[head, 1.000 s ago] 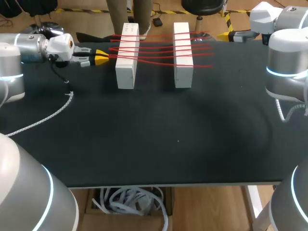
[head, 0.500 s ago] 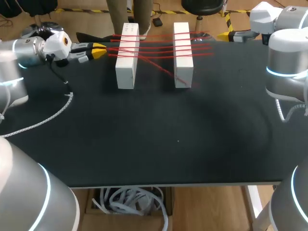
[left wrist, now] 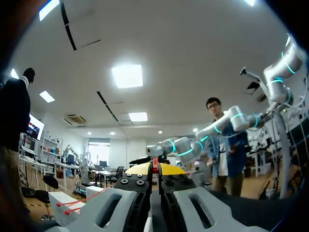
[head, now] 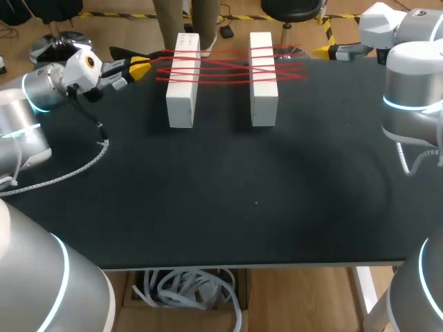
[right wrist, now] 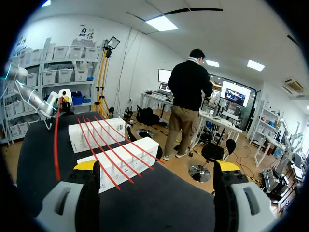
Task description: Grab the tape and strap the tape.
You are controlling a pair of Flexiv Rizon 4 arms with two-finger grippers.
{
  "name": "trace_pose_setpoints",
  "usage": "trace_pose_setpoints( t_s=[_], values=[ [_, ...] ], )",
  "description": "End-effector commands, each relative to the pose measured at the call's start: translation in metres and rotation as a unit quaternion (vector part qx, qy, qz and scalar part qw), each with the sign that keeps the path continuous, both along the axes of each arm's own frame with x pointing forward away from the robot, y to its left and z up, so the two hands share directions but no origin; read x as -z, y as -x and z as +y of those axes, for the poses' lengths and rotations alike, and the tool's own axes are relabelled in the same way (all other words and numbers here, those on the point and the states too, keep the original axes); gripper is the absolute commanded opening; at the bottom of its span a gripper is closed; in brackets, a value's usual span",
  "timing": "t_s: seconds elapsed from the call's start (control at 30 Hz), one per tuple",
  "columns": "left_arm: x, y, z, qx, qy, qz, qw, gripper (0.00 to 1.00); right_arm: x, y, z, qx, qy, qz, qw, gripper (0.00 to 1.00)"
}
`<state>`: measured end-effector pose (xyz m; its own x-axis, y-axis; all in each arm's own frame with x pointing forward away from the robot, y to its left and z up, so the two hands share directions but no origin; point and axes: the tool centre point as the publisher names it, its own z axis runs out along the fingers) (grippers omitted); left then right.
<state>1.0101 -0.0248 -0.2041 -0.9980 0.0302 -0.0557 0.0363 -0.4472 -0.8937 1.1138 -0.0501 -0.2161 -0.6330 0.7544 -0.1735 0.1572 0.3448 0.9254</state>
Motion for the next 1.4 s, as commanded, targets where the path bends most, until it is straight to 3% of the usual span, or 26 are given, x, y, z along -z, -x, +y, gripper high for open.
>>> trace_pose_setpoints(
  t_s=[0.03, 0.3, 0.5, 0.53, 0.87, 1.1, 1.4],
  values=[
    [-0.013, -0.005, 0.0, 0.024, -0.003, -0.013, 1.0, 0.0, 0.0, 0.0, 0.0, 0.0, 0.0, 0.0, 1.0, 1.0],
    [-0.044, 0.007, 0.003, 0.034, -0.002, -0.009, 0.999, 0.0, 0.0, 0.0, 0.0, 0.0, 0.0, 0.0, 1.0, 1.0],
    [-0.061, 0.014, 0.005, 0.017, -0.003, 0.006, 1.0, 0.0, 0.0, 0.0, 0.0, 0.0, 0.0, 0.0, 1.0, 1.0],
    [-0.064, 0.015, 0.005, 0.005, -0.005, 0.019, 1.0, 0.0, 0.0, 0.0, 0.0, 0.0, 0.0, 0.0, 1.0, 1.0],
    [-0.092, 0.025, 0.007, -0.004, -0.011, 0.019, 1.0, 0.0, 0.0, 0.0, 0.0, 0.0, 0.0, 0.0, 1.0, 1.0],
    [-0.093, 0.023, 0.006, -0.007, -0.018, 0.035, 0.999, 0.0, 0.0, 0.0, 0.0, 0.0, 0.0, 0.0, 1.0, 1.0],
    [-0.089, 0.021, 0.007, 0.004, -0.029, 0.028, 0.999, 0.0, 0.0, 0.0, 0.0, 0.0, 0.0, 0.0, 1.0, 1.0]
  ],
)
